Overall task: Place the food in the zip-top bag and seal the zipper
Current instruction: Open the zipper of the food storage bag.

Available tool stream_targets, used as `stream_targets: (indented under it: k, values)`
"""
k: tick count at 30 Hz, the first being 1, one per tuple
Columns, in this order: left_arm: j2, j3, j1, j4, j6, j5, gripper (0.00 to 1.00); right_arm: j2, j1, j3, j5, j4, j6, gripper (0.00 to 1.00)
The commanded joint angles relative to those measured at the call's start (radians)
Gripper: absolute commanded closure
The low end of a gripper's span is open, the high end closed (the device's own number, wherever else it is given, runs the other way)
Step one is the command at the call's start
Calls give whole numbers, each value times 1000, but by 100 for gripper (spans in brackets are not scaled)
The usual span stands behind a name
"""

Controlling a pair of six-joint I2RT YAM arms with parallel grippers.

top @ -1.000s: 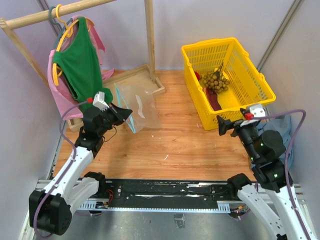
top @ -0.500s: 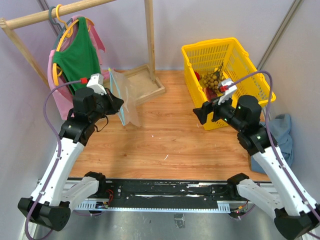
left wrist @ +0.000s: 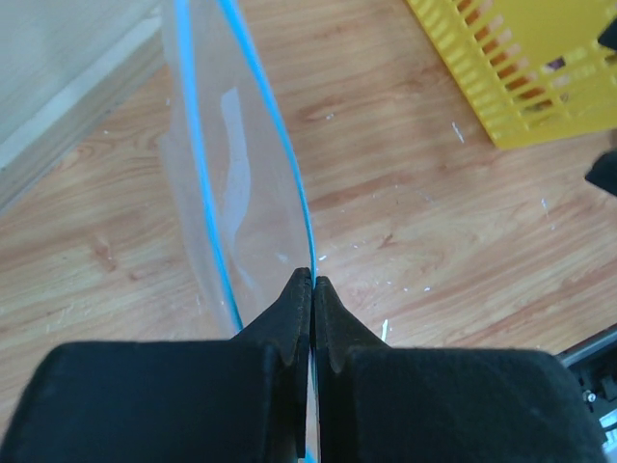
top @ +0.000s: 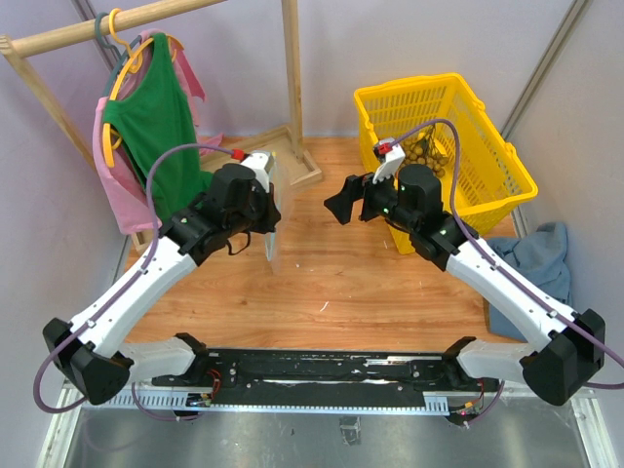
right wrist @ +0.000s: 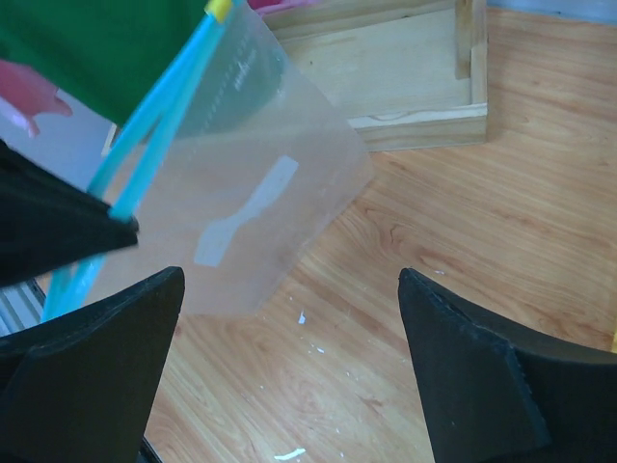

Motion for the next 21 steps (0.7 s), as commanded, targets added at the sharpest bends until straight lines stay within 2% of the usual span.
stream_targets:
  k: [1,10,21]
  values:
    - [51,33,-71,29,-9,-77,100,41,19,44,44,80,132,7]
    - [123,53,-194,77,-37,-123,100,119,37,88,60,74,239,12]
    - [138,28,-251,125,-68,-164,100,195,58,104,94,-10,312,26]
